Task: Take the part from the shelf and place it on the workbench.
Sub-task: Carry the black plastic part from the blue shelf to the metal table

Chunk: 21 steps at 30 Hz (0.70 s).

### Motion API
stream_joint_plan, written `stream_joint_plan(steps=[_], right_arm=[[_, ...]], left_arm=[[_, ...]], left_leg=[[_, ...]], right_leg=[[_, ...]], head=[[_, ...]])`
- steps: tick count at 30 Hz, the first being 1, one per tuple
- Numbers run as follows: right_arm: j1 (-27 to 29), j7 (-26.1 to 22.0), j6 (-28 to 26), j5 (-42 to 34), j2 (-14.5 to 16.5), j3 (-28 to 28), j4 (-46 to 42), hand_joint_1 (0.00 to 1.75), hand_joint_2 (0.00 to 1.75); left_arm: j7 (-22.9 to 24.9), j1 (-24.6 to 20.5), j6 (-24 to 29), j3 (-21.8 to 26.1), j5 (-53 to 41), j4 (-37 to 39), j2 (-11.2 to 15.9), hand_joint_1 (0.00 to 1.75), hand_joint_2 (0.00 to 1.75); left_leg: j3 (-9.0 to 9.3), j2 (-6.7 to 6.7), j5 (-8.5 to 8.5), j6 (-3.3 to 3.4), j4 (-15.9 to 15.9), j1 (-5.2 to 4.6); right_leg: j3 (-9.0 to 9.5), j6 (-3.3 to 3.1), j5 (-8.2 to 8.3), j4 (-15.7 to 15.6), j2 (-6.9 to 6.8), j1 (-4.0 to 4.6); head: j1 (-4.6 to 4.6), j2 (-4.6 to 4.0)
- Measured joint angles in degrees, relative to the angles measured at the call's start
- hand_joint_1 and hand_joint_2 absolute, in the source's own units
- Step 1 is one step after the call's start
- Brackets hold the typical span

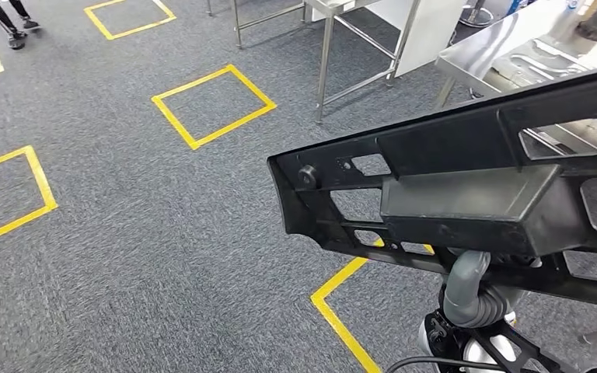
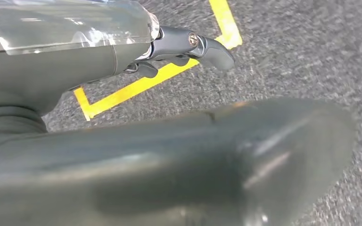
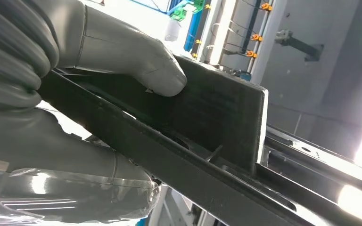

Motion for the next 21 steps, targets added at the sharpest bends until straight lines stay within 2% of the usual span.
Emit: stream_joint_plan(steps=[1, 2, 3, 4, 5, 6, 8, 9, 10, 12, 13, 15, 17, 18, 19, 20, 21], right_arm=[[0.0, 0.0, 0.0, 0.0, 0.0, 0.0, 0.0, 1.75, 1.75], [-0.1, 0.0, -0.1, 0.0, 0.0, 0.0, 0.0, 1.75, 1.75], [0.0, 0.0, -0.1, -0.1, 0.0, 0.1, 0.0, 1.75, 1.75], [0.0, 0.0, -0.2, -0.1, 0.0, 0.1, 0.0, 1.75, 1.75], [0.0, 0.0, -0.3, -0.2, 0.0, 0.1, 0.0, 1.75, 1.75], [0.0, 0.0, -0.3, -0.3, 0.0, 0.1, 0.0, 1.75, 1.75], [-0.1, 0.0, -0.1, -0.8, 0.0, 0.1, -0.1, 1.75, 1.75], [-0.2, 0.0, 0.5, -1.3, 0.2, 0.1, -0.2, 1.75, 1.75], [-0.3, 0.0, 1.4, -1.9, 0.5, 0.0, -0.2, 1.75, 1.75], [-0.4, 0.0, 3.8, -3.4, 1.2, -0.1, -0.2, 1.75, 1.75], [-0.4, 0.0, 5.1, -4.1, 1.6, -0.3, 0.0, 1.75, 1.75], [-0.8, 0.0, 7.9, -5.4, 2.4, -0.8, 0.5, 1.75, 1.75], [-1.2, 0.0, 10.5, -6.6, 3.2, -1.3, 1.6, 1.75, 1.75], [-1.4, 0.0, 11.6, -7.2, 3.6, -1.5, 2.3, 1.75, 1.75], [-1.4, 0.0, 12.3, -7.6, 4.0, -1.8, 2.8, 1.75, 1.75], [-1.4, 0.0, 12.9, -7.8, 4.3, -2.1, 3.3, 1.75, 1.75], [-1.4, 0.0, 13.5, -8.1, 4.6, -2.4, 3.8, 1.75, 1.75]], left_arm=[[0.0, 0.1, 0.0, 0.0, 0.0, 0.0, 0.0, 0.0, 0.0], [0.0, 0.2, 0.0, 0.0, 0.0, 0.0, 0.0, 0.0, 0.0], [0.0, 0.3, 0.0, 0.0, 0.0, 0.0, 0.0, 0.0, 0.0], [0.0, 0.4, 0.0, 0.0, 0.0, 0.0, 0.0, 0.0, 0.0], [0.0, 0.3, 0.0, 0.0, -0.1, 0.0, 0.0, 0.0, 0.0], [0.0, 0.3, 0.0, 0.0, -0.1, 0.0, 0.0, 0.0, 0.0], [0.0, 0.2, -0.1, 0.1, -0.2, 0.0, -0.1, 0.0, 0.0], [0.0, 0.1, -0.1, 0.1, -0.3, 0.0, -0.1, 0.0, 0.0], [0.0, 0.2, -0.1, 0.2, -0.5, 0.0, -0.2, 0.0, 0.0], [0.1, 0.0, -0.2, 0.3, -0.8, 0.0, -0.3, 0.0, 0.0], [0.1, -0.2, -0.2, 0.3, -1.1, 0.0, -0.3, 0.0, 0.0], [-0.1, -0.4, -0.3, 0.4, -1.4, 0.0, -0.4, 0.0, 0.0], [-0.2, -0.3, -0.3, 0.5, -1.5, 0.0, -0.5, 0.0, 0.0], [-0.3, -0.2, -0.3, 0.6, -1.5, 0.0, -0.4, 0.0, 0.0], [-0.3, -0.1, -0.3, 0.8, -1.5, 0.0, -0.4, 0.0, 0.0], [-0.3, 0.0, -0.3, 1.0, -1.5, 0.0, -0.4, 0.0, 0.0], [-0.3, 0.0, -0.3, 1.1, -1.5, 0.0, -0.4, 0.0, 0.0]], left_leg=[[-0.01, 0.74, 0.0, 0.23, 0.0, -0.12], [-0.05, 1.5, -0.05, 0.42, 0.0, -0.23], [-0.07, 2.27, -0.1, 0.48, 0.0, -0.31], [-0.07, 3.01, -0.14, 0.5, 0.0, -0.36], [-0.04, 3.69, -0.2, 0.49, 0.0, -0.38], [0.06, 4.31, -0.28, 0.43, 0.0, -0.4], [0.35, 5.36, -0.55, 0.14, 0.1, -0.59], [0.46, 5.87, -0.67, -0.1, 0.1, -0.72], [0.54, 6.4, -0.8, -0.36, 0.2, -0.84], [0.76, 7.63, -0.96, -0.94, 0.1, -0.97], [0.84, 7.57, -1.21, -1.25, 0.2, -0.9], [-0.18, 5.39, -3.17, -1.8, 3.1, -0.7], [-3.4, 2.63, -6.83, -2.14, 10.1, -0.43], [-5.17, 2.14, -8.21, -2.3, 13.8, -0.36], [-6.33, 1.9, -8.63, -2.44, 16.0, -0.3], [-6.56, 1.8, -7.89, -2.56, 16.2, -0.19], [-5.71, 1.65, -6.1, -2.67, 14.1, -0.03]], right_leg=[[-1.67, 0.21, -1.94, 3.6, -1.72, 0.0], [-3.61, 0.4, -3.8, 7.7, -2.53, -0.1], [-5.23, 0.55, -5.0, 11.0, -2.82, -0.21], [-6.02, 0.66, -5.17, 12.7, -2.92, -0.31], [-5.63, 0.69, -4.24, 12.1, -3.08, -0.37], [-4.1, 0.62, -2.49, 9.3, -3.53, -0.39], [0.46, 0.05, 0.94, 0.8, -6.13, 0.02], [2.03, -0.33, 1.8, -2.2, -7.23, 0.31], [2.8, -0.68, 2.05, -3.9, -7.88, 0.59], [2.72, -1.24, 2.11, -4.4, -6.87, 0.7], [2.79, -1.49, 2.31, -4.7, -6.24, 0.54], [3.02, -2.08, 2.8, -5.3, -5.02, 0.11], [3.0, -2.39, 2.99, -5.5, -3.76, -0.05], [2.93, -2.43, 3.0, -5.4, -3.0, -0.06], [2.88, -2.42, 2.99, -5.2, -2.22, -0.08], [2.85, -2.34, 2.94, -5.0, -1.45, -0.13], [2.83, -2.2, 2.84, -4.8, -0.66, -0.21]], head=[[0.0, 0.0], [0.0, 0.0], [0.0, 0.0], [0.0, 0.0], [0.0, 0.0], [0.0, 0.0], [0.0, 0.0], [-0.01, 0.0], [-0.01, 0.0], [-0.01, 0.0], [0.0, 0.0], [-0.01, 0.0], [-0.01, 0.0], [-0.01, 0.0], [-0.01, 0.0], [-0.01, 0.0], [-0.01, 0.0]])
